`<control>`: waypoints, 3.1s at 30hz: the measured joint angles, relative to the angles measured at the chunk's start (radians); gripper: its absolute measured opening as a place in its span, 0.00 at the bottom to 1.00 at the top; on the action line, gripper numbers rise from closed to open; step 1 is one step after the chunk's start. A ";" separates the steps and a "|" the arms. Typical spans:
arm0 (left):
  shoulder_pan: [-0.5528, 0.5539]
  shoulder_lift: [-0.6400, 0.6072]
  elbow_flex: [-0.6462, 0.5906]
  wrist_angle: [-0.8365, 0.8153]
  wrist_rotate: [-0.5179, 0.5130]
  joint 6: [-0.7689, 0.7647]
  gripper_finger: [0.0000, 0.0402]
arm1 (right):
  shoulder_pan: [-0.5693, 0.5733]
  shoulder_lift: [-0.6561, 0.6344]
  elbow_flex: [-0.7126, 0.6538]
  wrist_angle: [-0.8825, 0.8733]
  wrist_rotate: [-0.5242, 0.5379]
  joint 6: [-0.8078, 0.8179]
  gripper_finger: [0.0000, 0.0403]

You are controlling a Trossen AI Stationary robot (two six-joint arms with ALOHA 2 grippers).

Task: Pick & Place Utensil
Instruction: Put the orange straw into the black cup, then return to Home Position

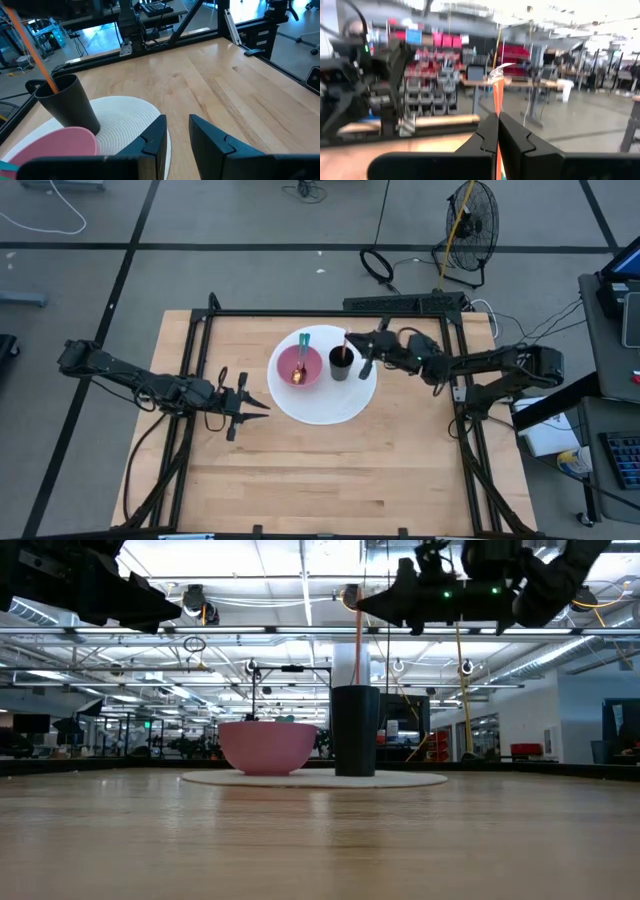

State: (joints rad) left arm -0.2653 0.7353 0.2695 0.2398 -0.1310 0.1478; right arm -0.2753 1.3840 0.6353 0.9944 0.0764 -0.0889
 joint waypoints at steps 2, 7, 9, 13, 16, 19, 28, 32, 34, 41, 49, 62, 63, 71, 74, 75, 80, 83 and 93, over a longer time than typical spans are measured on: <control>0.000 0.000 0.000 0.000 0.000 0.000 0.22 | -0.006 -0.001 -0.046 0.091 -0.001 0.013 0.00; 0.000 0.000 0.000 0.000 0.000 0.000 0.22 | -0.020 -0.001 -0.136 0.211 -0.002 0.065 0.00; 0.000 0.000 0.000 0.000 0.000 0.000 0.22 | -0.025 -0.001 -0.153 0.213 -0.002 0.080 0.00; 0.000 0.000 0.000 0.000 0.000 0.000 0.22 | -0.026 -0.001 -0.169 0.211 -0.002 0.100 0.00; 0.000 0.000 0.000 0.000 -0.001 0.002 0.22 | -0.026 -0.001 -0.169 0.211 -0.003 0.105 0.00; 0.000 0.000 0.000 0.000 -0.001 0.005 0.22 | -0.026 0.000 -0.169 0.209 -0.003 0.115 0.00; 0.000 0.000 0.000 0.001 -0.002 0.005 0.22 | -0.024 0.098 -0.169 0.292 -0.011 0.130 0.00; 0.000 0.000 0.000 0.001 -0.002 0.005 0.22 | -0.026 0.151 -0.169 0.386 -0.053 0.130 0.00; 0.000 0.000 0.000 0.001 -0.002 0.005 0.22 | -0.026 0.155 -0.169 0.381 -0.054 0.131 0.00; 0.000 0.000 0.000 -0.001 -0.002 0.005 0.22 | -0.026 0.154 -0.169 0.349 -0.053 0.155 0.01; 0.000 0.000 0.000 -0.002 -0.002 0.004 0.22 | -0.026 0.154 -0.169 0.346 -0.053 0.157 0.07; 0.000 0.000 0.000 -0.003 -0.002 0.004 0.22 | -0.026 0.155 -0.169 0.339 -0.052 0.152 0.20; 0.000 0.000 0.000 -0.003 -0.002 0.004 0.22 | -0.026 0.155 -0.169 0.341 -0.052 0.147 0.21; 0.000 0.000 0.000 -0.005 -0.002 0.004 0.22 | -0.026 0.097 -0.169 0.392 -0.052 0.122 0.24; 0.000 0.000 0.000 -0.006 -0.002 0.002 0.22 | -0.026 0.052 -0.169 0.389 -0.052 0.124 0.25; 0.000 0.000 0.000 -0.005 -0.002 0.001 0.22 | -0.026 0.034 -0.169 0.376 -0.052 0.126 0.25; 0.000 0.000 0.000 -0.005 -0.002 0.001 0.22 | -0.024 -0.030 -0.169 0.311 -0.054 0.122 0.25; 0.000 0.000 0.000 -0.005 -0.002 0.001 0.22 | -0.024 -0.058 -0.169 0.301 -0.054 0.107 0.26; 0.000 0.000 0.000 -0.005 -0.002 0.001 0.22 | -0.024 -0.146 -0.169 0.295 -0.085 0.104 0.28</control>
State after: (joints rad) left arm -0.2652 0.7355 0.2695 0.2348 -0.1326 0.1486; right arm -0.2997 1.2379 0.4664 1.2895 -0.0084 0.0147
